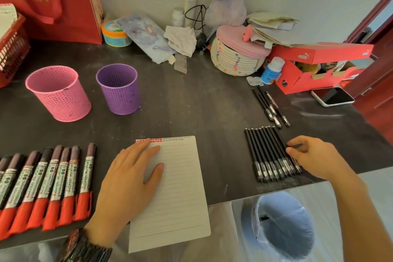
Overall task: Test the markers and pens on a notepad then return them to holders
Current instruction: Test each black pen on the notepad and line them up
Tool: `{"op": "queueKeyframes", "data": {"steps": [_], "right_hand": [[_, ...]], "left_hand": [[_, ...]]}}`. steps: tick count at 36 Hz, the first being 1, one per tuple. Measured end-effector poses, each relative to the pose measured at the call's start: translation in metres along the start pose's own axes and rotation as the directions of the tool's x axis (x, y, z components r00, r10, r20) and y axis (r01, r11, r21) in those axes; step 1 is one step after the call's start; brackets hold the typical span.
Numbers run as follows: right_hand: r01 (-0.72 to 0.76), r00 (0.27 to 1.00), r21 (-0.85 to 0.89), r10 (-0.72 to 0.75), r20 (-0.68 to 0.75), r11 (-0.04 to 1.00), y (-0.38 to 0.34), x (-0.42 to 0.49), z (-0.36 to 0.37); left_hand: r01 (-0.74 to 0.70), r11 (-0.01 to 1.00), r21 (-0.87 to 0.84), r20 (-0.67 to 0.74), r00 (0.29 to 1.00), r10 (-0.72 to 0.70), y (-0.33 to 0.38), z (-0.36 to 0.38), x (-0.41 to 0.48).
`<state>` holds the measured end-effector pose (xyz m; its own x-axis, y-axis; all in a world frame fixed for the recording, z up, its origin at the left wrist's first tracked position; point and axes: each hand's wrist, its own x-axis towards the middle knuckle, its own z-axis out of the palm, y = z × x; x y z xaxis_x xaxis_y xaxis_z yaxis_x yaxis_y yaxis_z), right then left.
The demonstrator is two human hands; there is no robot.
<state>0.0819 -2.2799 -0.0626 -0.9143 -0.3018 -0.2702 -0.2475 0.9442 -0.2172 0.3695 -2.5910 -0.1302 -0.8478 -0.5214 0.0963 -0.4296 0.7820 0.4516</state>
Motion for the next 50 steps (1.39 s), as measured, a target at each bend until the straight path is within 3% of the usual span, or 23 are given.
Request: {"op": "queueKeyframes", "data": {"steps": [11,18,29,38,50], "right_hand": [[0.021,0.996,0.101,-0.012,-0.086,0.995,0.0,-0.004,0.013],[0.004,0.979,0.069,0.01,-0.202,0.998,0.0,0.004,0.018],[0.148,0.934,0.086,-0.111,-0.34,0.985,-0.052,0.057,0.014],[0.024,0.952,-0.048,-0.038,-0.304,0.999,-0.078,0.087,0.012],[-0.064,0.943,-0.084,0.032,-0.333,0.994,-0.077,0.1,0.018]], "left_hand": [[-0.001,1.0,-0.006,-0.007,1.0,0.001,0.001,-0.001,-0.001],[-0.004,1.0,-0.011,-0.023,1.0,0.004,0.001,0.0,-0.002],[-0.004,1.0,-0.023,-0.037,0.999,0.003,0.002,-0.001,-0.002],[0.004,0.999,-0.046,-0.066,0.998,-0.007,0.0,0.004,-0.002],[-0.005,0.999,-0.033,-0.074,0.997,0.003,-0.001,0.005,-0.002]]}}
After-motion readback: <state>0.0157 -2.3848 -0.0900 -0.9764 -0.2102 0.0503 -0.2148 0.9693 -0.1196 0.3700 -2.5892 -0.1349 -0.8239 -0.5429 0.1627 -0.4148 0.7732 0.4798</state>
